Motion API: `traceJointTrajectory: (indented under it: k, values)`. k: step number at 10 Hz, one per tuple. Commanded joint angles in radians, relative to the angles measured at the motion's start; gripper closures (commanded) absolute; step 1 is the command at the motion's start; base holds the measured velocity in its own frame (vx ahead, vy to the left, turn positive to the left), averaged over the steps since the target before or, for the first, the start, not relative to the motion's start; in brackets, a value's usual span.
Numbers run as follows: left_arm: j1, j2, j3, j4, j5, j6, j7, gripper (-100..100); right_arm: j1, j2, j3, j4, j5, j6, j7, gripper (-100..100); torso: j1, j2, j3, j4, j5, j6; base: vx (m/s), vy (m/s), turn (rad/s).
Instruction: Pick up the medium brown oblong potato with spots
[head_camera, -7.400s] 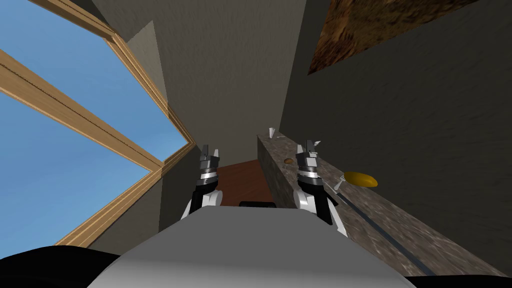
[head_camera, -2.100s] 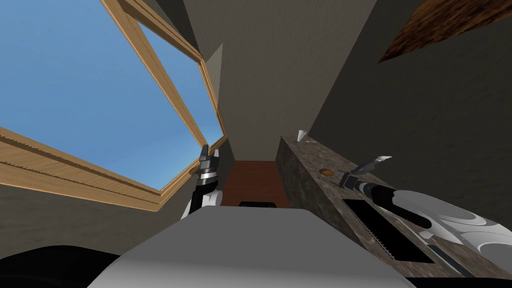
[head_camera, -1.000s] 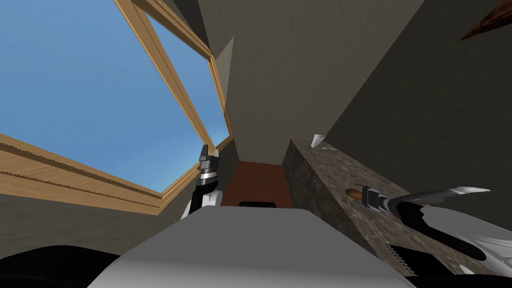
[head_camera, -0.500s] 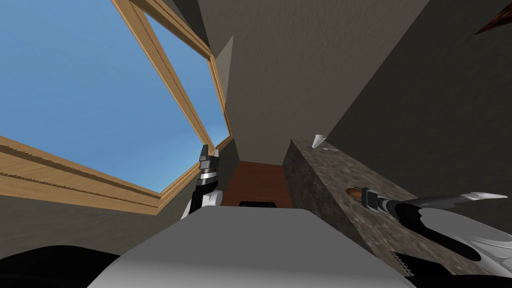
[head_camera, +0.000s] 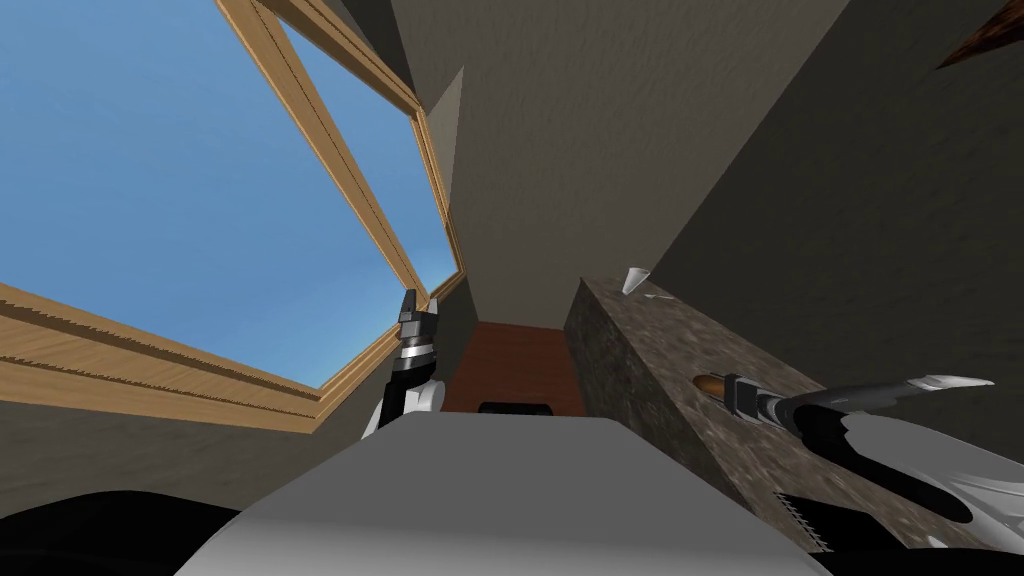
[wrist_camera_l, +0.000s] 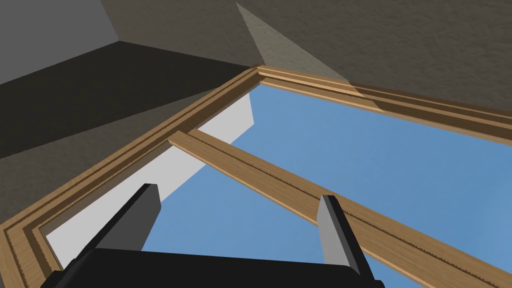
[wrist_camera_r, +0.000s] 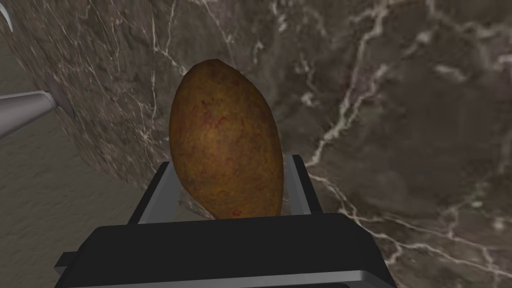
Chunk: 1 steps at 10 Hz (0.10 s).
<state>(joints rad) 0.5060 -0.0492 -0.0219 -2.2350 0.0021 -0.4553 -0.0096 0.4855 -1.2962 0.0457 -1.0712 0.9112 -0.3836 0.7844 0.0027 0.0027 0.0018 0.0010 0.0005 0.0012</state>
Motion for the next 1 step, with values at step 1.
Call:
traceJointTrajectory:
  k: [1]
  values:
    - [0.0,0.0,0.0,0.0,0.0,0.0,0.0,0,0.0,0.0,0.0,0.0,0.0,0.0,0.0,0,0.0,0.0,0.0,0.0,0.0,0.0,0.0,0.0,0.0]
